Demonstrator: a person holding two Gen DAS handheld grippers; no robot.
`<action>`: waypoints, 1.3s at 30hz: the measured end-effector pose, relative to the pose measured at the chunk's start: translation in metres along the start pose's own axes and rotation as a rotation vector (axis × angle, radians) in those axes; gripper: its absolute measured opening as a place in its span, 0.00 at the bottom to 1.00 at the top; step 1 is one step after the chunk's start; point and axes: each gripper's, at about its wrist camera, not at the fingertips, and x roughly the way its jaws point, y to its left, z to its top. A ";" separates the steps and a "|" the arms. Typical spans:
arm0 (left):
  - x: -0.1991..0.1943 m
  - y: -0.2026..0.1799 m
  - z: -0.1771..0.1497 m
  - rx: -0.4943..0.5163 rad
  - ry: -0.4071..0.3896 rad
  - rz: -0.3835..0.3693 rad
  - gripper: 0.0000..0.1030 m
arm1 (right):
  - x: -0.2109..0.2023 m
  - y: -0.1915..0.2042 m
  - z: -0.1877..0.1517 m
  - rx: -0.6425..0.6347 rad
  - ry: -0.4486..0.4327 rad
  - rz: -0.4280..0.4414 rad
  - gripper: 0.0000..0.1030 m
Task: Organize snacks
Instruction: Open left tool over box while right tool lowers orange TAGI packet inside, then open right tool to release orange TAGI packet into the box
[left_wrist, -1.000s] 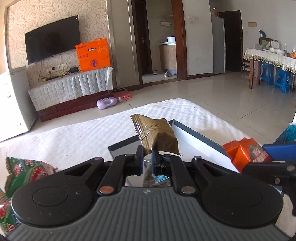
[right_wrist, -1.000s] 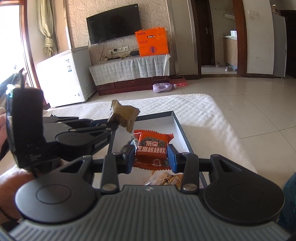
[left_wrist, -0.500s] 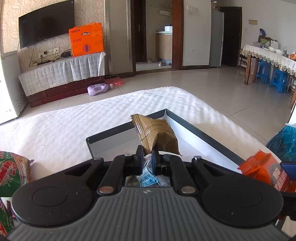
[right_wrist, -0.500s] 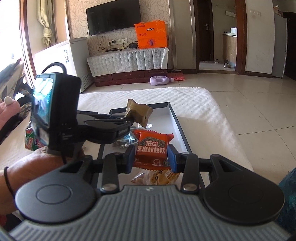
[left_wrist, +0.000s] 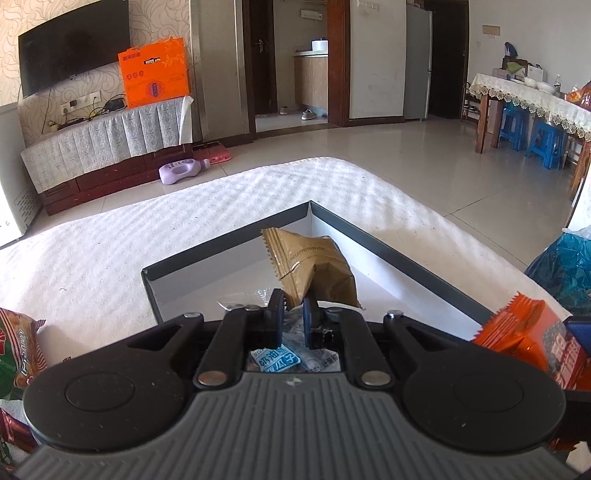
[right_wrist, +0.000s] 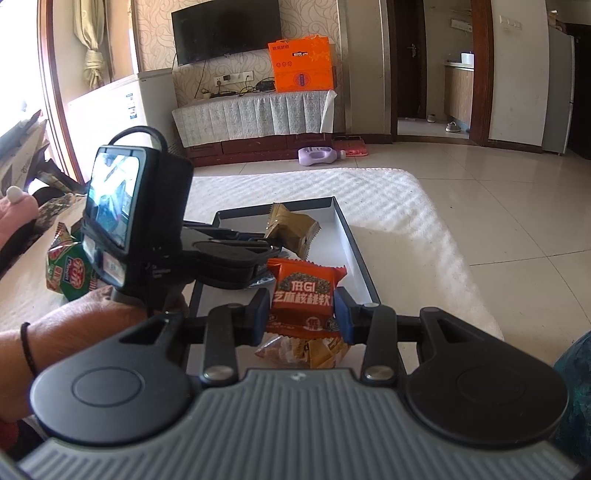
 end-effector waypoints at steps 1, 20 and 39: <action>-0.001 -0.001 -0.001 0.002 -0.002 0.003 0.12 | 0.001 0.000 0.000 -0.001 0.002 0.000 0.39; -0.035 0.017 -0.010 0.006 -0.015 0.060 0.62 | 0.017 0.009 -0.001 -0.004 0.019 -0.004 0.39; -0.117 0.061 -0.034 -0.023 -0.033 0.108 0.76 | 0.050 0.035 0.003 0.022 0.047 -0.001 0.40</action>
